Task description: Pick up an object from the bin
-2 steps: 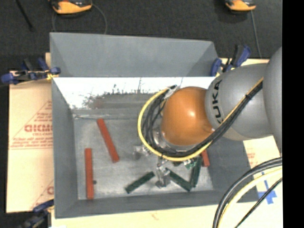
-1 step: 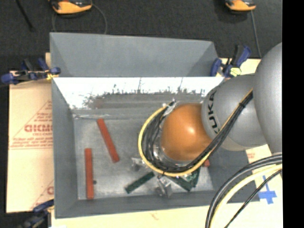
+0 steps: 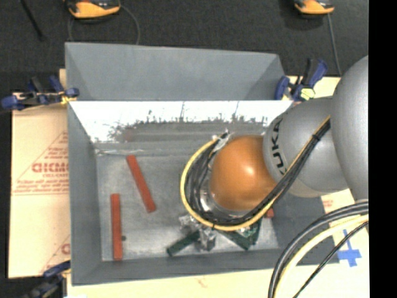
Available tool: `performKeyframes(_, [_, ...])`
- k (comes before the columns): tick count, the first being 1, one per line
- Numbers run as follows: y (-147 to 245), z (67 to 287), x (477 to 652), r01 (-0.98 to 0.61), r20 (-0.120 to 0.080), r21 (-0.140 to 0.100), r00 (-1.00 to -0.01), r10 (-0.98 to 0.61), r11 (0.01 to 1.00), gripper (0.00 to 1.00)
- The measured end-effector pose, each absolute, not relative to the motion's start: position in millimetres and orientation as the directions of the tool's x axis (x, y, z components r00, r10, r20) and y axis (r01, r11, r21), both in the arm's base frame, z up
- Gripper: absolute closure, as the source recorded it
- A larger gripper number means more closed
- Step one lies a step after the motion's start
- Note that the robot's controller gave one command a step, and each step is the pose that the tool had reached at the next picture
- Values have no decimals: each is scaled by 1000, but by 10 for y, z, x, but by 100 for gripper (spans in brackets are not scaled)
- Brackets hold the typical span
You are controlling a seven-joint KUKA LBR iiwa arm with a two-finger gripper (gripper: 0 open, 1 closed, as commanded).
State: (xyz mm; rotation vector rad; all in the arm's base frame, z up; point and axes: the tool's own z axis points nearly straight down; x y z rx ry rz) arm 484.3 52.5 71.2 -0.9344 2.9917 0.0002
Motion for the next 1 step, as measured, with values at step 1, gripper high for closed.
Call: performKeyframes(1, [247,2653,4960,-538,-11,-7,-843,-538,843,100])
